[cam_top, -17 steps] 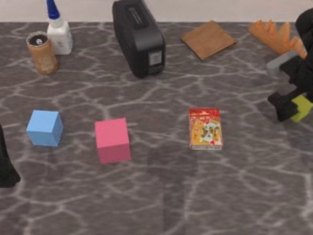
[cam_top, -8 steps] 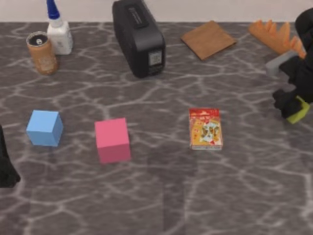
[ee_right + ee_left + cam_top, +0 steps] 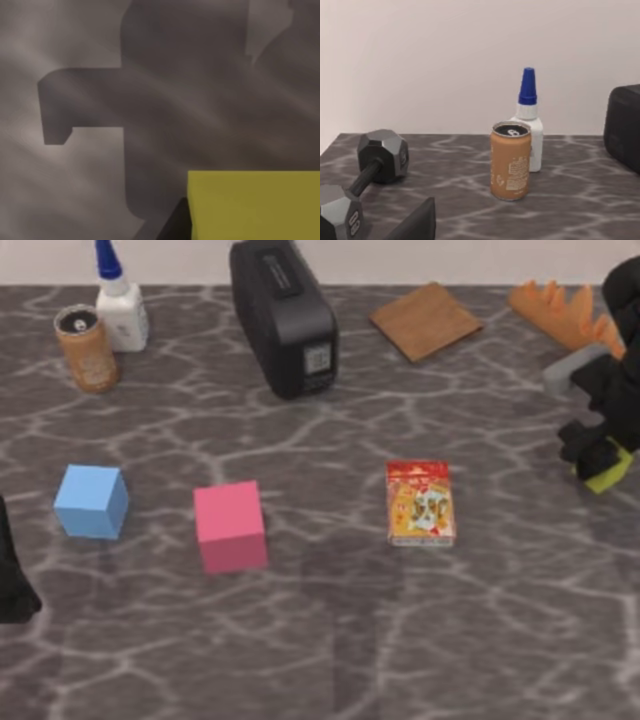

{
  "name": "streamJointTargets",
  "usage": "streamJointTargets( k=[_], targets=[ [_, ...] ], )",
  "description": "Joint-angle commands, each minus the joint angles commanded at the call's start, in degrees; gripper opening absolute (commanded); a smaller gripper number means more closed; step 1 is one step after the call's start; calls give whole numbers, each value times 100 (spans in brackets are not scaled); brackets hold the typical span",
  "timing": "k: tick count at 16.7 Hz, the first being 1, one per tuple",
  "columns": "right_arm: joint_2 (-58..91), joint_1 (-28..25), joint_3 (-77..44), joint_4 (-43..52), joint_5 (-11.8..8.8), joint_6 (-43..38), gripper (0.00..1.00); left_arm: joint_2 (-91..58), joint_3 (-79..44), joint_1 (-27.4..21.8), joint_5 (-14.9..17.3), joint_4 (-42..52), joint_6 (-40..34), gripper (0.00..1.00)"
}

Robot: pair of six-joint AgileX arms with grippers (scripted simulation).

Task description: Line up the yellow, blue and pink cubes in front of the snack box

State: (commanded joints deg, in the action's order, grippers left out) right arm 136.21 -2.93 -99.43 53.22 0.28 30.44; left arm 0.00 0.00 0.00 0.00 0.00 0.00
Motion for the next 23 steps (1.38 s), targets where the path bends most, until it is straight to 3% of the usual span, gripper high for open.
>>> streamJointTargets(
  k=[4,11,17,23],
  targets=[
    [-240,-6,-117,208,-77,-59,0,0,0,0,0,0,0,100],
    [-613,-45,-926,1418,-84,-57,0,0,0,0,0,0,0,100],
    [-629,-63,-918,1424,-83,-141,0,0,0,0,0,0,0,100],
    [-983,-835,-490,1334,-40,-1649,0,0,0,0,0,0,0,100]
  ],
)
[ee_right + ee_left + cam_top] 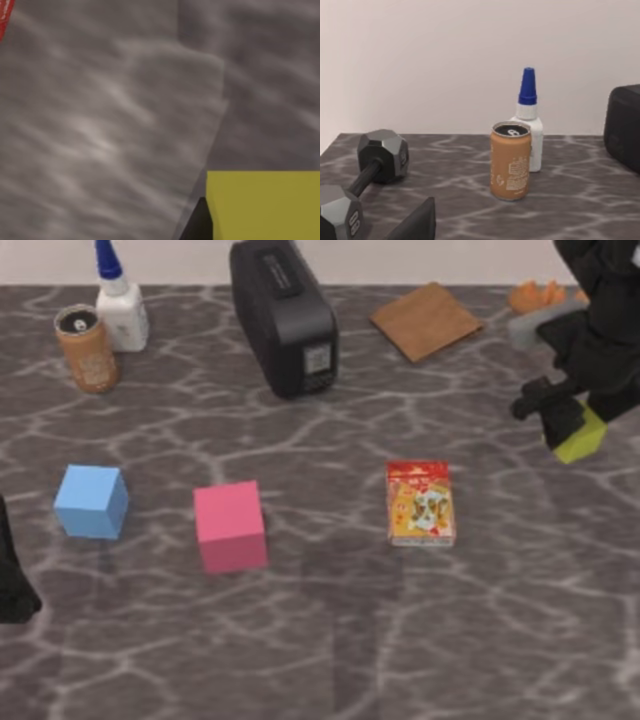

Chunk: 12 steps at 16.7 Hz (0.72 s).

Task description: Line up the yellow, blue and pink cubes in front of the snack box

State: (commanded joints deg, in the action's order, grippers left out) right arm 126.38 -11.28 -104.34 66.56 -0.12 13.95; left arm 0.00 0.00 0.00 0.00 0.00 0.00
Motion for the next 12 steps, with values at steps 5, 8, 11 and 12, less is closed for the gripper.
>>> streamJointTargets(
  k=[5,8,11,12],
  targets=[
    [-480,-1029,728,-85,31,-2216,0,0,0,0,0,0,0,100],
    [-796,-1653,1157,-159,49,-3544,0,0,0,0,0,0,0,100],
    [-1113,-2149,1493,-267,80,-4497,0,0,0,0,0,0,0,100],
    [-1197,-2265,1570,-301,91,-4706,0,0,0,0,0,0,0,100]
  ],
)
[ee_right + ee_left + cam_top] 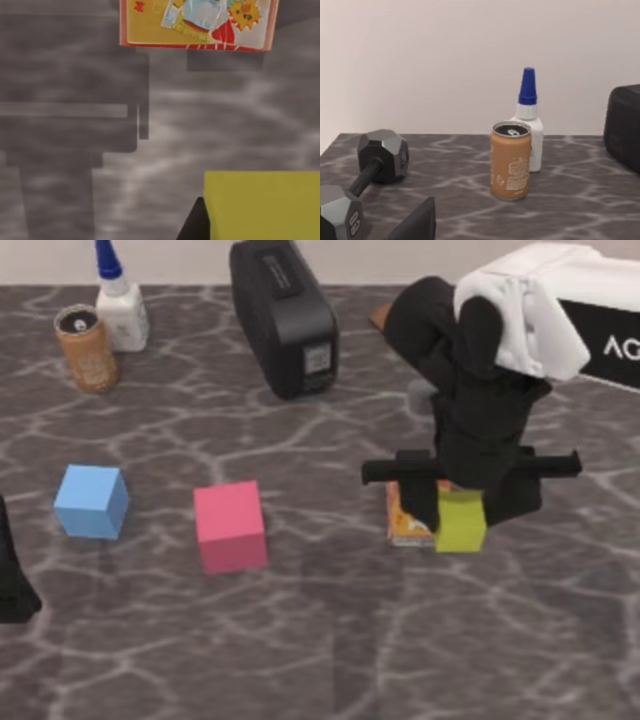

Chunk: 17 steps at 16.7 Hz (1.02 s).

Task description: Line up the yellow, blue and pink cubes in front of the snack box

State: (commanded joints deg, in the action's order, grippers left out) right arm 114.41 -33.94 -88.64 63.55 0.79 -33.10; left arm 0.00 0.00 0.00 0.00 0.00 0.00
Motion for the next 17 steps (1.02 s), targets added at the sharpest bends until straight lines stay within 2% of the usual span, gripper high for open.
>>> streamJointTargets(
  k=[2,9,14,17],
  targets=[
    [-103,-139,88,-42,15,-235,0,0,0,0,0,0,0,100],
    [-62,-136,155,-135,12,-259,0,0,0,0,0,0,0,100],
    [254,-155,806,-1179,17,-285,0,0,0,0,0,0,0,100],
    [383,-176,1040,-1487,21,-288,0,0,0,0,0,0,0,100]
  ],
)
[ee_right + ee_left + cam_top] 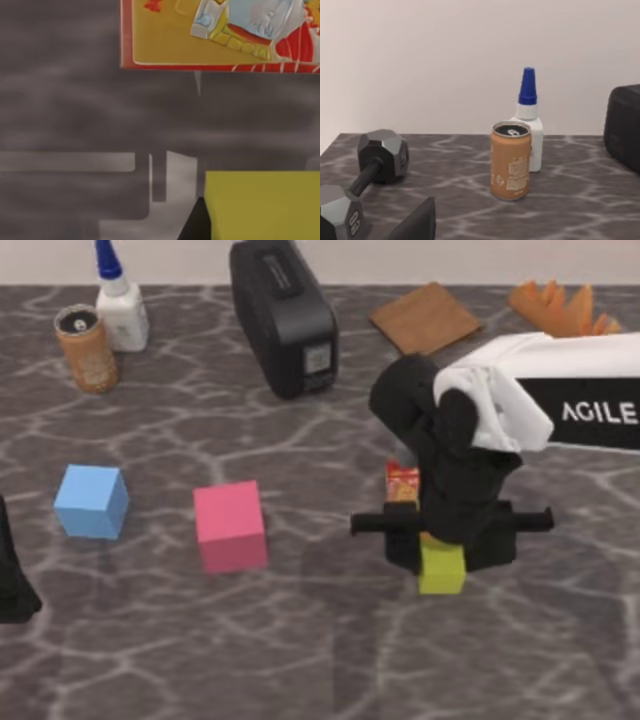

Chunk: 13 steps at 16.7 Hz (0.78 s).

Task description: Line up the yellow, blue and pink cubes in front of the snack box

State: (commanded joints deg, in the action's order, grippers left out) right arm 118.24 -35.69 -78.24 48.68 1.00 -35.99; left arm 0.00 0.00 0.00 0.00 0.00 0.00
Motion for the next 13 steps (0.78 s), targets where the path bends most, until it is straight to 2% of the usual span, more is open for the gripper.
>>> streamJointTargets(
  k=[3,13],
  targets=[
    [0,0,1,-1,0,0,0,0,0,0,0,0,0,100],
    [0,0,1,-1,0,0,75,0,0,0,0,0,0,100]
  ],
)
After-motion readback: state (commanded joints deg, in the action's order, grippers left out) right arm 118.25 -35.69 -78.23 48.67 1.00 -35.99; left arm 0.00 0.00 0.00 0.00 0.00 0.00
